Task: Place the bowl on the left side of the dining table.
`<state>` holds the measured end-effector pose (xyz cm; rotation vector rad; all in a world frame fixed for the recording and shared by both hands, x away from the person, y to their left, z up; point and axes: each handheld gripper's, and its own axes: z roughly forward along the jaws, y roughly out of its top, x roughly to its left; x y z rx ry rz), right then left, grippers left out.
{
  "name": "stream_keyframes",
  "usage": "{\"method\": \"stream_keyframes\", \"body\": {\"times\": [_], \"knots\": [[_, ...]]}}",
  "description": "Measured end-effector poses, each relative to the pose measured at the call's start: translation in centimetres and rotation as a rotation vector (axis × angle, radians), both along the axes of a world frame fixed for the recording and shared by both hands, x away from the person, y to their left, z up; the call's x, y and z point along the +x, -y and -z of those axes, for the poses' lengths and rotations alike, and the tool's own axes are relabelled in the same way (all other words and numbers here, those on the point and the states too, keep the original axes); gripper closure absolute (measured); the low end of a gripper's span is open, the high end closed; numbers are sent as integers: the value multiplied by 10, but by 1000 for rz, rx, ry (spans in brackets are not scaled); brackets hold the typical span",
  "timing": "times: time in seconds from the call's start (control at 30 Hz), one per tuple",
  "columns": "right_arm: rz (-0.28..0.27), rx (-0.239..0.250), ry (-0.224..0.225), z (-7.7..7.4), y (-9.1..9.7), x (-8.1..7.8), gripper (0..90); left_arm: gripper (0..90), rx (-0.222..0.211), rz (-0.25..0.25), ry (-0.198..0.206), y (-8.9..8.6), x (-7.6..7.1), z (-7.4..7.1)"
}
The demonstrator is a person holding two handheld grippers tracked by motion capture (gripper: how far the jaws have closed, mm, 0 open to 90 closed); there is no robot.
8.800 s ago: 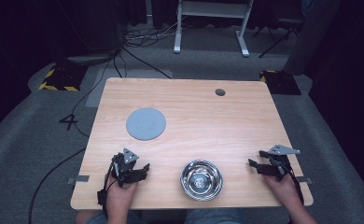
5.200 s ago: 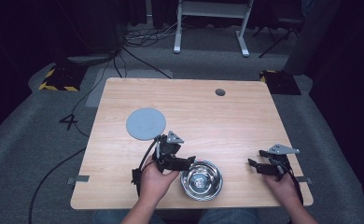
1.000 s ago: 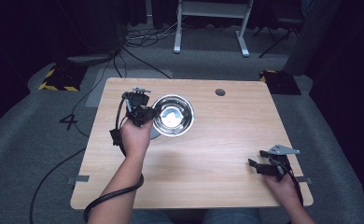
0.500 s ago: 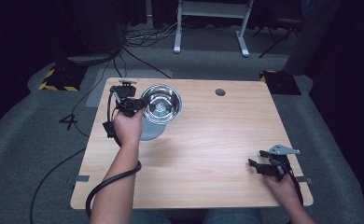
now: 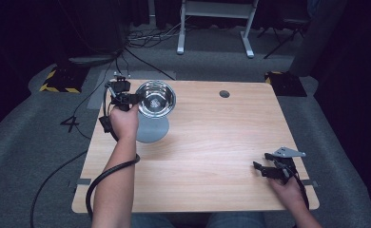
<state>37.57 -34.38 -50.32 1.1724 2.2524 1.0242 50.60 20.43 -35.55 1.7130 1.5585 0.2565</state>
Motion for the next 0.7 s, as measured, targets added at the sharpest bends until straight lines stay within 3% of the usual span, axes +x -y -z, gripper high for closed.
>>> {"method": "stream_keyframes", "body": {"times": [0.17, 0.23, 0.33, 0.37, 0.53, 0.7], "knots": [[0, 0, 0, 0, 0, 0, 316, 854, -17, -8, -35, -4, 11, 5], [1, 2, -1, 0, 0, 0, 316, 855, -57, -22, -51, -9, 17, 10], [2, 2, -1, 0, 0, 0, 316, 855, -74, -48, -68, -12, 22, 15], [1, 0, -1, 0, 0, 0, 317, 855, -64, -41, -82, -15, 25, 17], [2, 2, -1, 0, 0, 0, 316, 854, -99, -51, -162, -24, 35, 35], [2, 2, -2, 0, 0, 0, 316, 854, -112, -58, -217, -37, 40, 54]]}}
